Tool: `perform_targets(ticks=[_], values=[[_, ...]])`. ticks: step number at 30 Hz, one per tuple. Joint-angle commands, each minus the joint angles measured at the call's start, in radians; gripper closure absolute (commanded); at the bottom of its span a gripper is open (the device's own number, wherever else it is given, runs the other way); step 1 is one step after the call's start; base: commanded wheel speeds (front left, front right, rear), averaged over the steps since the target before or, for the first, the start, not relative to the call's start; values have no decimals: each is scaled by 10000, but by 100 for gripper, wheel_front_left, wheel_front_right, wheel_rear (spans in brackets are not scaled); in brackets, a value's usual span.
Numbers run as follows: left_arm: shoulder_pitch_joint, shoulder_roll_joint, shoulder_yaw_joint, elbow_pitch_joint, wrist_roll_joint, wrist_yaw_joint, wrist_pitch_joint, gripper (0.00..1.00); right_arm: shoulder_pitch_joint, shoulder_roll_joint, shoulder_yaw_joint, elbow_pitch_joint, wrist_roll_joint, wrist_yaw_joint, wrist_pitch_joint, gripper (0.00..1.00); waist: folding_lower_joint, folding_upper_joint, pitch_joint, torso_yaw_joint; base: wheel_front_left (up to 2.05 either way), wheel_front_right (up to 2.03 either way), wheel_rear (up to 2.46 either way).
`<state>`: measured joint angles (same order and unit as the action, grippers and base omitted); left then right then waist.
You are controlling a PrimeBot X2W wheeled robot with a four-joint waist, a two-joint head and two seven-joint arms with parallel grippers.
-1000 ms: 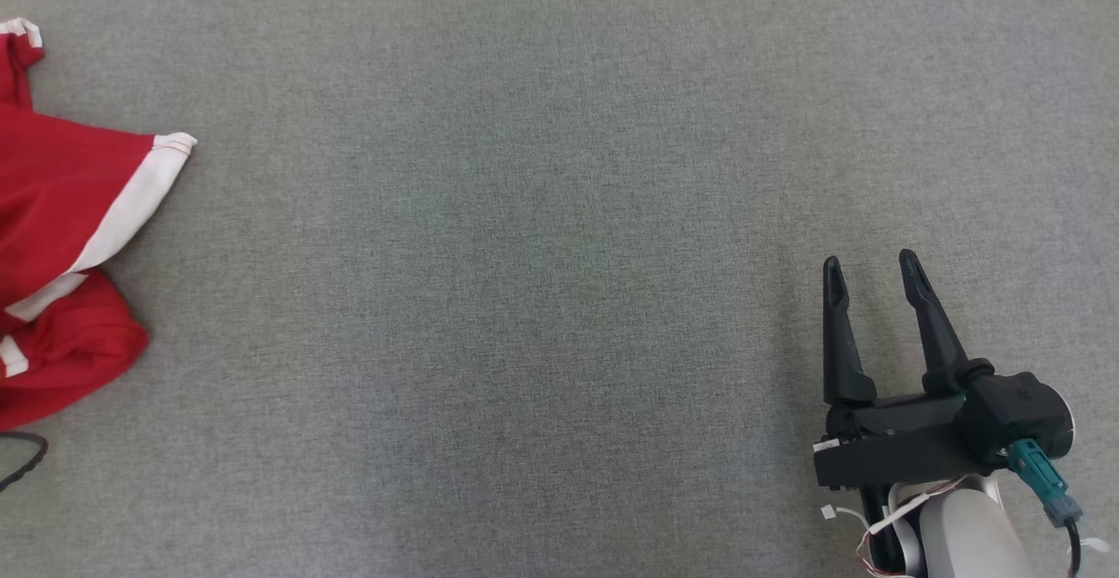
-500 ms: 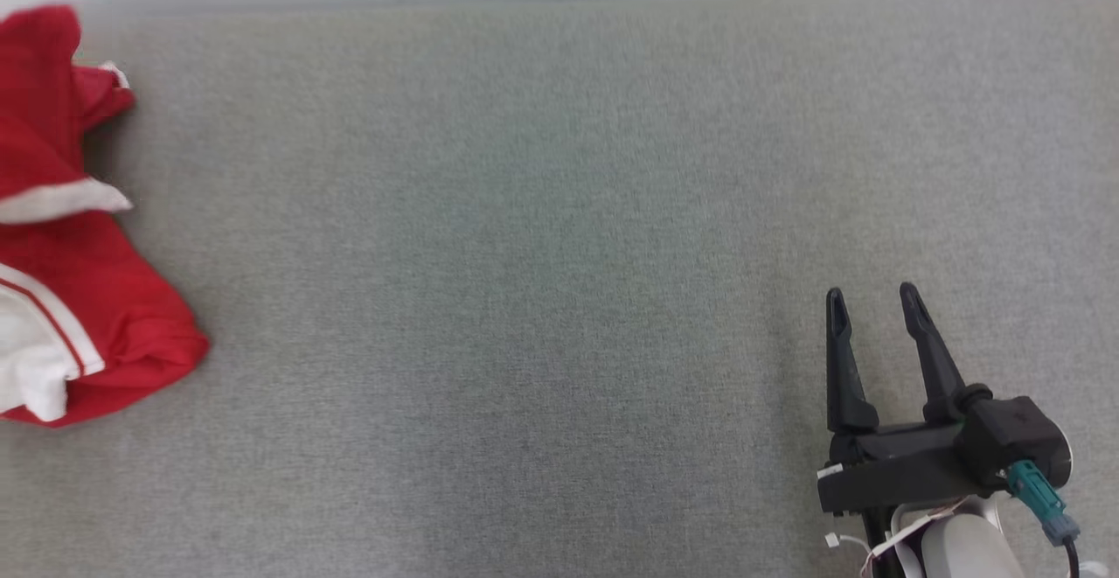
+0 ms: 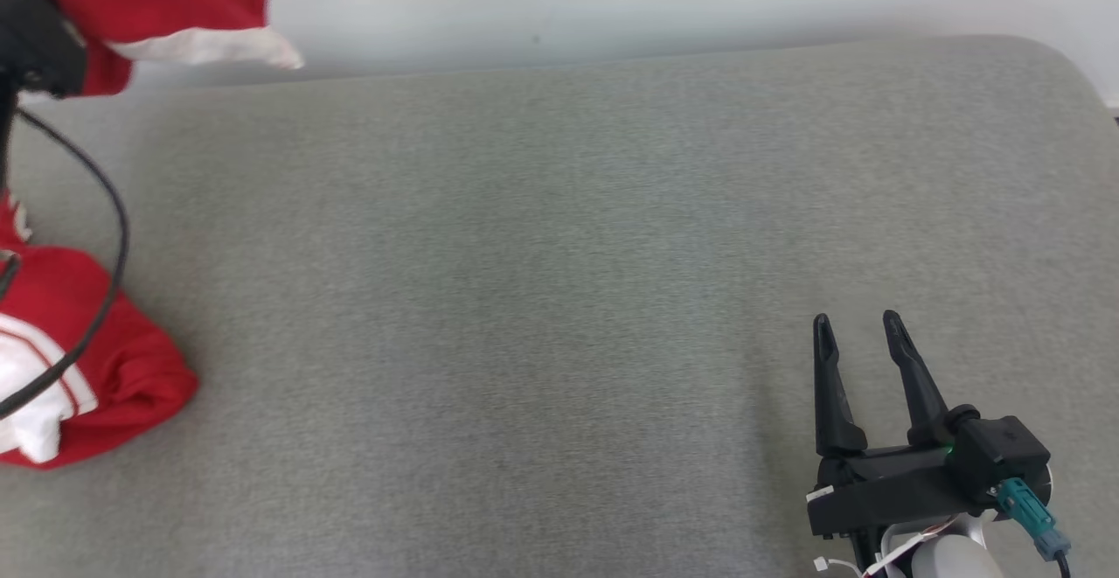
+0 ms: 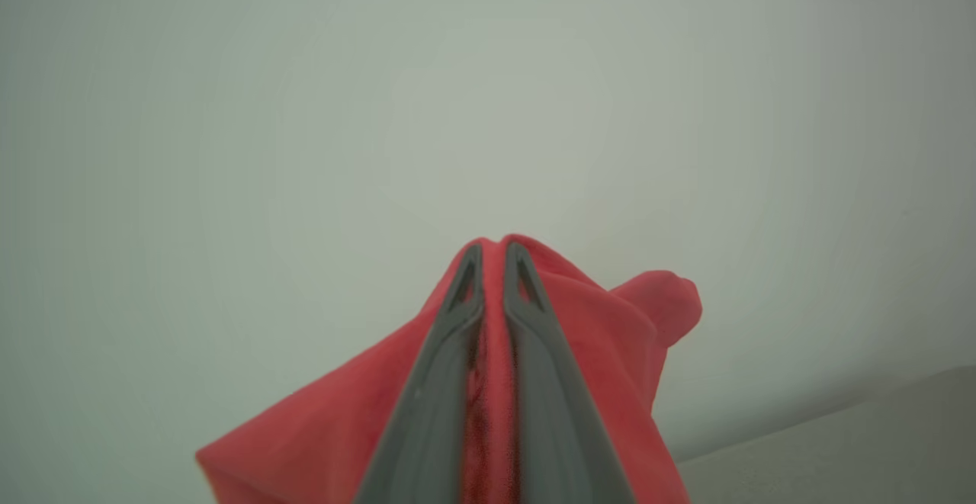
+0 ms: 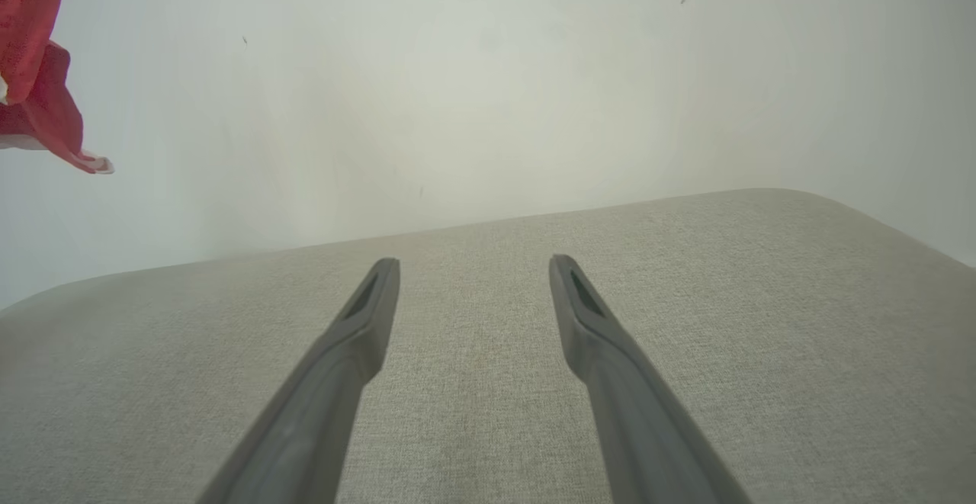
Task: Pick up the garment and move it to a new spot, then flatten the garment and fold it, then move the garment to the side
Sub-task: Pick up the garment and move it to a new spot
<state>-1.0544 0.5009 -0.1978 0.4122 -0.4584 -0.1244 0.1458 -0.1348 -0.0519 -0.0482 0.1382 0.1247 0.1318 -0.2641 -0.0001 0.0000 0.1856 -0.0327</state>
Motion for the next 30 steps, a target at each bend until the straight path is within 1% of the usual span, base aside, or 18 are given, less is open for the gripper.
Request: perform_targets(ticks=[1, 8, 9, 13, 17, 18, 21, 24, 26, 30], values=[[-213, -167, -35, -272, -102, -16, 32, 100, 79, 27, 71, 26, 101, -21, -8, 0, 1, 0, -134, -520, 0, 0, 0], [-193, -1091, -569, -1222, -302, 106, 209, 100, 140, 27, 328, 163, 382, -21, -8, 0, 1, 0, -289, -1801, 0, 0, 0], [-71, -1401, -726, -1456, -347, 187, 119, 100, 201, 27, 353, 171, 401, -21, -8, 0, 1, 0, -278, -2115, 0, 0, 0], [460, -2021, -1058, -1733, -459, 350, 6, 100, 300, 28, 313, 181, 461, -21, -8, 0, 1, 0, -220, -2592, 0, 0, 0], [1196, -2643, -1276, -1615, -663, 642, -168, 100, 379, 29, 268, 155, 502, -21, -6, 0, 1, 0, -175, -2853, 0, 0, 0], [1196, -2643, -1276, -1615, -663, 642, -168, 100, 379, 29, 268, 155, 502, -21, -6, 0, 1, 0, -175, -2853, 0, 0, 0], [1884, -2911, -1479, -1305, -655, 750, -396, 100, 316, 31, 313, 139, 534, -21, -8, 0, 1, 0, -88, -2978, 0, 0, 0], [2577, -3108, -1591, -767, -680, 877, -694, 100, 247, 29, 338, 127, 570, -21, -6, 0, 1, 0, 2, -3035, 0, 0, 0], [3062, -3286, -1645, -284, -836, 871, -867, 100, 226, 29, 347, 133, 578, -21, -8, 0, 1, 0, 67, -3045, 0, 0, 0], [3899, -3440, -1851, 864, -898, 818, -1218, 100, 199, 28, 403, 170, 570, -21, -8, 0, 1, 0, 167, -3035, 0, 0, 0]])
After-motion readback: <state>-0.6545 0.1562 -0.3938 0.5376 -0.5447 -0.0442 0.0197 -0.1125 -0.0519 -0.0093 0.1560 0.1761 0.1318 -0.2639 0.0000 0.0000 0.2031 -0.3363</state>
